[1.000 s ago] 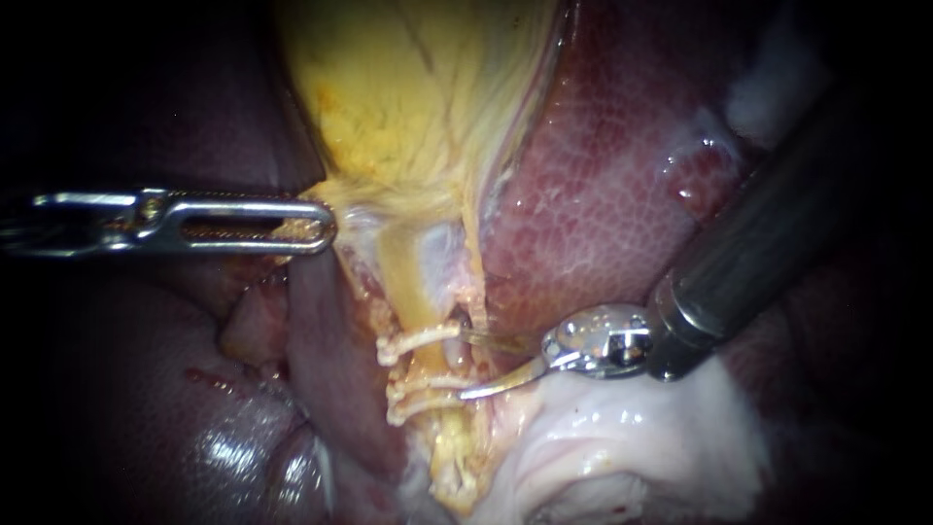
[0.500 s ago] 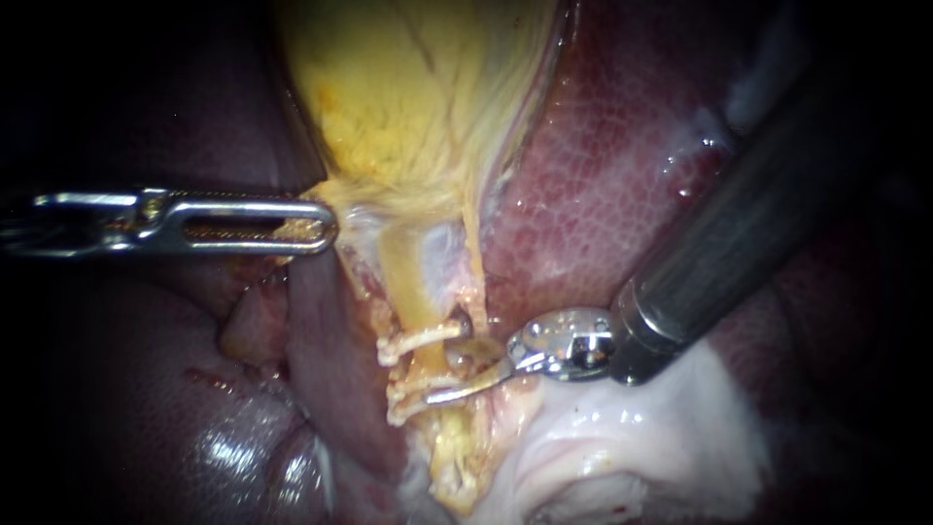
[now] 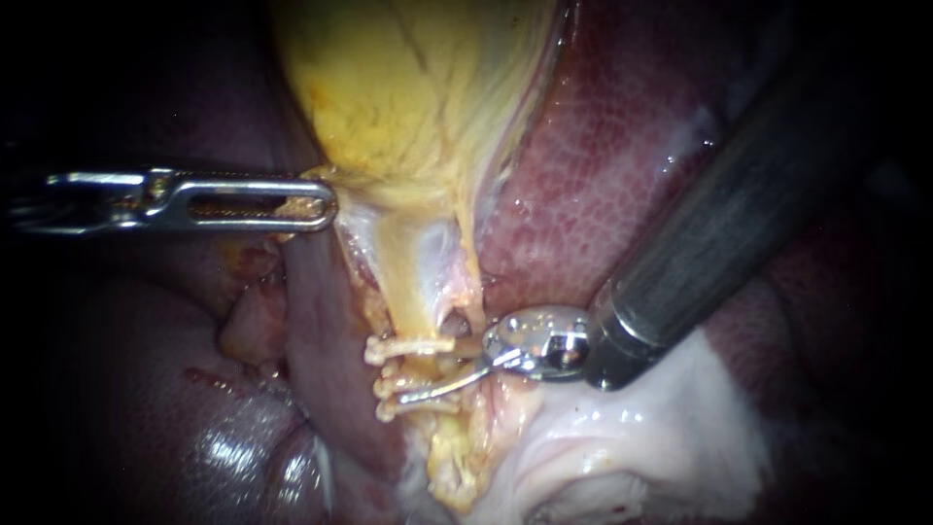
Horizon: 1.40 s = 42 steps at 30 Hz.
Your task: Go to the cutting position left tube
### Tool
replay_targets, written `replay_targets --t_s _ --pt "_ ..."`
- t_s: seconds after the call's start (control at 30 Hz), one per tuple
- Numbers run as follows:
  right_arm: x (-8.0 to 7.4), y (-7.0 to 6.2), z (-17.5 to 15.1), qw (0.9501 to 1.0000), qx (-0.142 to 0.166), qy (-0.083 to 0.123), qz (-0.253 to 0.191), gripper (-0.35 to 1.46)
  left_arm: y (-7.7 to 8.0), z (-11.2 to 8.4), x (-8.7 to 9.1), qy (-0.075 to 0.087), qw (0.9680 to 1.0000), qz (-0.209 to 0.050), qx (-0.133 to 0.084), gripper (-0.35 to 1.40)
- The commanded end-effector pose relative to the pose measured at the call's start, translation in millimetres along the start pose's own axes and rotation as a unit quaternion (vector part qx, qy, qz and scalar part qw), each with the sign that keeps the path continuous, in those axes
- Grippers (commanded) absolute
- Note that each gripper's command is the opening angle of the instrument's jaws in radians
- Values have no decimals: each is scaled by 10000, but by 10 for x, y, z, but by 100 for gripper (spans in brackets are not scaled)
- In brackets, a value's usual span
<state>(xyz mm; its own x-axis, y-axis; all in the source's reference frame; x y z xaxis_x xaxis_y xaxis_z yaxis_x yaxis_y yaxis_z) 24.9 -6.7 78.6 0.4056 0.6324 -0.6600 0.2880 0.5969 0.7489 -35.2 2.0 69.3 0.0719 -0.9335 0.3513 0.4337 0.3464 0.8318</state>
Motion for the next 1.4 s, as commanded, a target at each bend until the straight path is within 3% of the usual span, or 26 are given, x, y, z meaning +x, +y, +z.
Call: replay_targets --t_s 0.03,0.77,1.4 --pt "0 1 2 10000 25 1 8 143 0 1 0 -2 10000 -3 -8 -35" --pt "-5 15 46 9996 247 -72 88 143 -5 20 5 -33 10000 7 -45 -35" --pt "-6 16 47 9996 244 -73 114 143 -7 20 5 -28 10000 6 -35 -35"
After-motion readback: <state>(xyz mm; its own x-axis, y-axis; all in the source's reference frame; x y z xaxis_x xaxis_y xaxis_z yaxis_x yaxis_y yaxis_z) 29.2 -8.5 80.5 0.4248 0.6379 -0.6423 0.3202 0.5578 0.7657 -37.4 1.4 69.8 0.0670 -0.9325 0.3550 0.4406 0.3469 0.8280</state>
